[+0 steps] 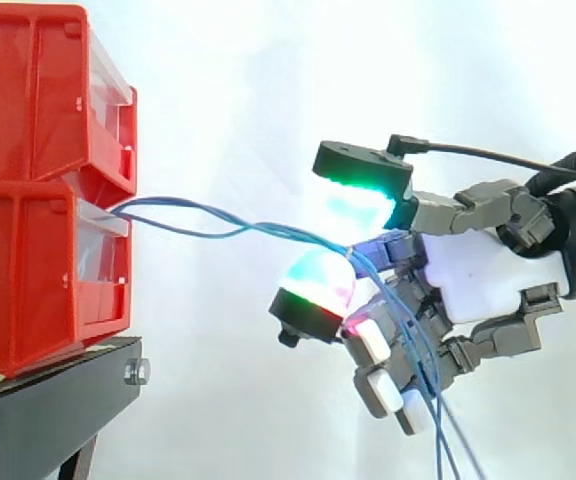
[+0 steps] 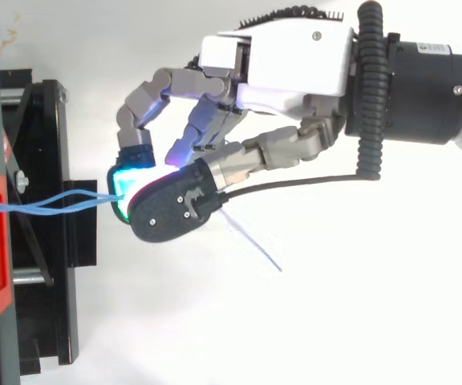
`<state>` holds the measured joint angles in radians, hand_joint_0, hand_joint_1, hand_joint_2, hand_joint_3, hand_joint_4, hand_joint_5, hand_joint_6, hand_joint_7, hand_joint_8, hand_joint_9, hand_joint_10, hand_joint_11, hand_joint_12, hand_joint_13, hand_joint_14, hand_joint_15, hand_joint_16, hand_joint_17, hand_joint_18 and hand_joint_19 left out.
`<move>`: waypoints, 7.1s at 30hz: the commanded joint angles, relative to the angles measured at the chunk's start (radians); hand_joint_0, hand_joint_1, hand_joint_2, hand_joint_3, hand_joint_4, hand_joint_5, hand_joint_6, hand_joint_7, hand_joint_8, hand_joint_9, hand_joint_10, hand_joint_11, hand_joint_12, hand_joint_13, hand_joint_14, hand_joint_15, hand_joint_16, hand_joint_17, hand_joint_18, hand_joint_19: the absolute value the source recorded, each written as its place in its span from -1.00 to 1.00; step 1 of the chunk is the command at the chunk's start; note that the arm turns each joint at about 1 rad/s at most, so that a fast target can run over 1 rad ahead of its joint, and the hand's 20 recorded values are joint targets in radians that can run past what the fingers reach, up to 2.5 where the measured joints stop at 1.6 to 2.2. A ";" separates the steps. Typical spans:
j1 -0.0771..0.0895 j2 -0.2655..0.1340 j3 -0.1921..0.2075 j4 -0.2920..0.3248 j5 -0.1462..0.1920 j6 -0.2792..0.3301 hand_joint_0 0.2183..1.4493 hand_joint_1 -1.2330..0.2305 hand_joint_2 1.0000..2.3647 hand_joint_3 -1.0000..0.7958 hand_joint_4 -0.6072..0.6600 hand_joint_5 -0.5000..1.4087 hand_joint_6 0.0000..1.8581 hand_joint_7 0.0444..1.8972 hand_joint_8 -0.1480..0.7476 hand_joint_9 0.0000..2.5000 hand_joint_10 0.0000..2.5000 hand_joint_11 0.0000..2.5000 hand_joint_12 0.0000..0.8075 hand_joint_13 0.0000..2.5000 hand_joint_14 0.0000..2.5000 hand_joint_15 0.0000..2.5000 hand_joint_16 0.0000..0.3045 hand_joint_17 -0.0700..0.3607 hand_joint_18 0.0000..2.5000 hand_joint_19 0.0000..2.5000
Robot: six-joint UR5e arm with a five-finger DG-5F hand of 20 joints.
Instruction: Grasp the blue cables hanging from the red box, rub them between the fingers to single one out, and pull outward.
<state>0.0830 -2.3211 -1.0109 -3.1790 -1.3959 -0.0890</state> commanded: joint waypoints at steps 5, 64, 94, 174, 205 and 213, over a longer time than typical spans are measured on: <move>0.000 0.002 0.000 -0.045 -0.020 -0.002 -0.64 0.05 -1.00 -0.44 0.12 -0.62 -0.20 -0.05 -0.12 -0.15 -0.99 -0.47 -0.16 -0.19 -0.98 -0.41 -0.65 -0.12 -0.29 -0.44; 0.009 0.055 -0.002 -0.099 -0.015 -0.003 -0.45 -0.16 -0.98 -0.25 -0.03 -0.63 -0.04 0.10 -0.20 -0.11 -0.98 -0.42 -0.26 -0.16 -0.97 -0.37 -0.70 -0.20 -0.31 -0.39; 0.006 0.058 -0.002 -0.107 -0.015 -0.002 -0.51 0.03 -1.00 -0.44 0.00 -0.64 -0.04 0.04 -0.15 -0.10 -0.98 -0.42 -0.25 -0.15 -0.98 -0.37 -0.69 -0.17 -0.28 -0.40; 0.000 0.072 0.005 -0.110 -0.020 -0.002 -0.25 -0.63 -1.00 -0.44 -0.32 -0.61 0.00 0.17 -0.23 -0.05 -0.98 -0.35 -0.34 -0.12 -0.97 -0.31 -0.75 -0.27 -0.23 -0.36; 0.000 0.074 0.003 -0.111 -0.020 -0.002 -0.54 -0.15 -1.00 -0.44 -0.10 -0.57 -0.11 0.11 -0.20 0.04 -0.98 -0.39 -0.26 -0.07 -0.97 -0.29 -0.69 -0.18 -0.22 -0.33; 0.000 0.074 0.003 -0.111 -0.023 -0.002 -0.44 -0.33 -1.00 0.02 -0.19 -0.58 -0.07 0.04 -0.09 0.04 -0.98 -0.42 -0.12 -0.02 -0.98 -0.34 -0.60 -0.03 -0.11 -0.40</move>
<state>0.0829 -2.2474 -1.0078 -3.2904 -1.4174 -0.0906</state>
